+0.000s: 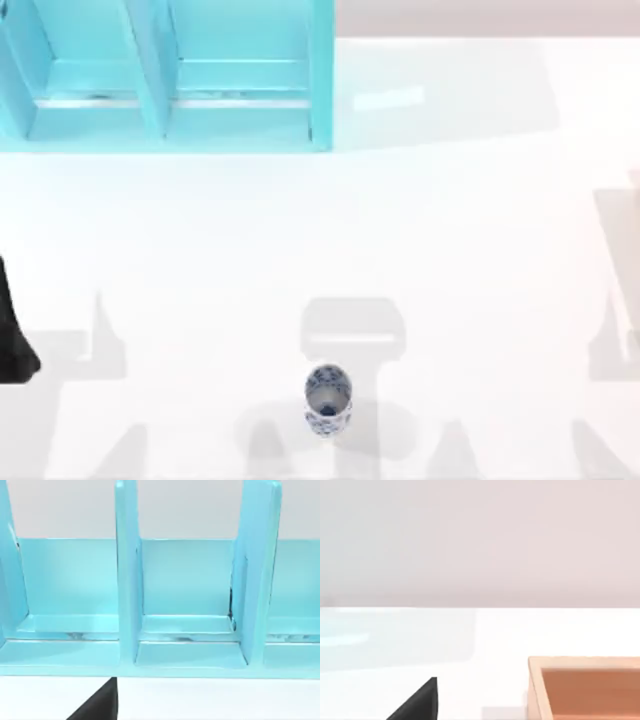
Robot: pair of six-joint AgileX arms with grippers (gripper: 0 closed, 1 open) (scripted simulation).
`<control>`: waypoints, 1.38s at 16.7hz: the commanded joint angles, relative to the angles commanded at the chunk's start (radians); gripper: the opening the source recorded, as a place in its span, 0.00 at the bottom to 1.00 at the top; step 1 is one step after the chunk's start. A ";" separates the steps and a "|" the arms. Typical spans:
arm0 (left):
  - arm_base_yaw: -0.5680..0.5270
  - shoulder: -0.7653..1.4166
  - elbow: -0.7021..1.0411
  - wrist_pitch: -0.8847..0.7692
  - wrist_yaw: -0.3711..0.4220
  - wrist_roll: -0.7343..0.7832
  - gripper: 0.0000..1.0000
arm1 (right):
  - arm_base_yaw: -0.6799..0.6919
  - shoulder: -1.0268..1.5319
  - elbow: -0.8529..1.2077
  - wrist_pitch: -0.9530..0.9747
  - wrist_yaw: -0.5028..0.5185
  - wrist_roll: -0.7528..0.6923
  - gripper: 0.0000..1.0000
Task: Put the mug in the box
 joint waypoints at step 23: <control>0.000 0.000 0.000 0.000 0.000 0.000 1.00 | 0.797 1.592 1.404 -1.058 0.002 0.787 1.00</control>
